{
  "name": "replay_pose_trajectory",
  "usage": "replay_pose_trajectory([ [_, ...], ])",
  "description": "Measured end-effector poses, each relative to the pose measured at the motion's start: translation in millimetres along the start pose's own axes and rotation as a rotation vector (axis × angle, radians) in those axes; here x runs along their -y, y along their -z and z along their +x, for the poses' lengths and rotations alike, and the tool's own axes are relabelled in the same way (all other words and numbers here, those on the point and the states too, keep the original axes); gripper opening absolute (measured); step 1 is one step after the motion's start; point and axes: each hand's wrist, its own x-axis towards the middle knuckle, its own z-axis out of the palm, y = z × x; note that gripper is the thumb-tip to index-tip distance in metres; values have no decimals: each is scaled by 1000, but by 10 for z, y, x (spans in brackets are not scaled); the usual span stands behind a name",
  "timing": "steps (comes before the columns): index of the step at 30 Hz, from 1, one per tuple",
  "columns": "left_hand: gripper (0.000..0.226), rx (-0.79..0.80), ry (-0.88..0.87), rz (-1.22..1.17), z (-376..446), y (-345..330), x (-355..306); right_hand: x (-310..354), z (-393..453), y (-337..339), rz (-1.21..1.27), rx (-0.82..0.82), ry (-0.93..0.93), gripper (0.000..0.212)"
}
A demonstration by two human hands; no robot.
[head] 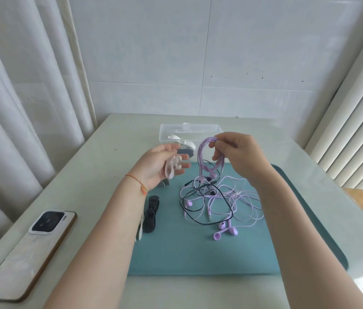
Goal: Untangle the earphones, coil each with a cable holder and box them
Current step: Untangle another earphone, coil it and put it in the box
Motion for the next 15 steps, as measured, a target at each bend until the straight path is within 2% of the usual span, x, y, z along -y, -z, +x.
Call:
replay_pose_trajectory([
  [2, 27, -48, -11, 233, 25, 72, 49, 19, -6, 1, 10, 0, 6, 21],
  [4, 25, -6, 30, 470, 2, 96, 78, 35, -9, -19, 8, 5, 16, 22],
  [6, 24, 48, 71, 574, -16, 79, 89, 44, -12, -39, 7, 13, 15, 23],
  [7, 28, 14, 57, 588, -1, 83, 88, 48, -12, -48, 9, 14, 13, 25],
  [9, 31, -181, -88, 672, 48, 129, 85, 40, -9, -61, 12, 15, 11, 27],
  [11, 33, -403, -254, 1005, 107, 264, 101, 27, -3, -75, 10, 19, 12, 25],
  [13, 36, -448, -168, 1397, 134, 384, 169, 16, -1, -96, -6, 28, 10, 22],
  [15, 39, -417, 1, 1572, 144, 419, 255, 12, -2, -126, -31, 46, 4, 22],
])
